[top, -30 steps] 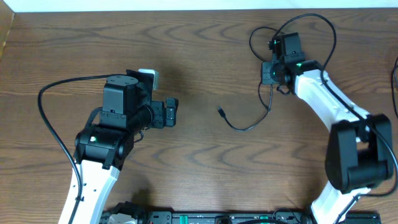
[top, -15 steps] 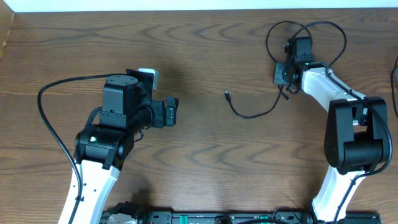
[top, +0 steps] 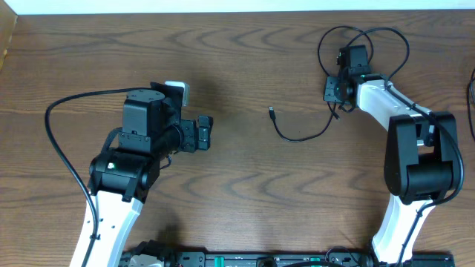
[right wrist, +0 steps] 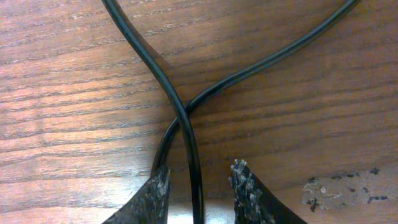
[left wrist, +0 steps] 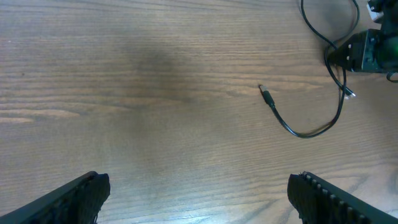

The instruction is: Untangle cables

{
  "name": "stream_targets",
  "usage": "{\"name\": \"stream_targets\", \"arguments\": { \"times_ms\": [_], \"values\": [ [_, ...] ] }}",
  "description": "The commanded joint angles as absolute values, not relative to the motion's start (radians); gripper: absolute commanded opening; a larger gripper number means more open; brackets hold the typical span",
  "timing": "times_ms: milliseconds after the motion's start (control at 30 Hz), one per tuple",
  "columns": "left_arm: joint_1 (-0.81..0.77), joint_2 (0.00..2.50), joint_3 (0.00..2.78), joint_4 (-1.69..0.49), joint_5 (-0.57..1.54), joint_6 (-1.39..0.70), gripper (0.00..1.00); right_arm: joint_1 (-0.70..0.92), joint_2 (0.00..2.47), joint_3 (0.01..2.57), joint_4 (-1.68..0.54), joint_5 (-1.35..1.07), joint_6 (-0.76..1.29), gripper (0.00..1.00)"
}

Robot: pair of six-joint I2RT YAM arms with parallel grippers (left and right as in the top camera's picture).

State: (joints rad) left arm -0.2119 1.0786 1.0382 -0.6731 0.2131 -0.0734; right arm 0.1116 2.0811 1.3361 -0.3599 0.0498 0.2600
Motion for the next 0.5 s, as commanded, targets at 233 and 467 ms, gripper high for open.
{"name": "stream_targets", "arguments": {
  "times_ms": [233, 467],
  "values": [
    [-0.208, 1.069, 1.031, -0.672, 0.228, -0.052, 0.96, 0.126, 2.130, 1.329, -0.374, -0.101, 0.240, 0.22],
    [-0.209, 1.069, 1.031, -0.669, 0.228, -0.052, 0.97, 0.153, 2.130, 1.329, -0.379, -0.133, 0.215, 0.21]
  ]
}}
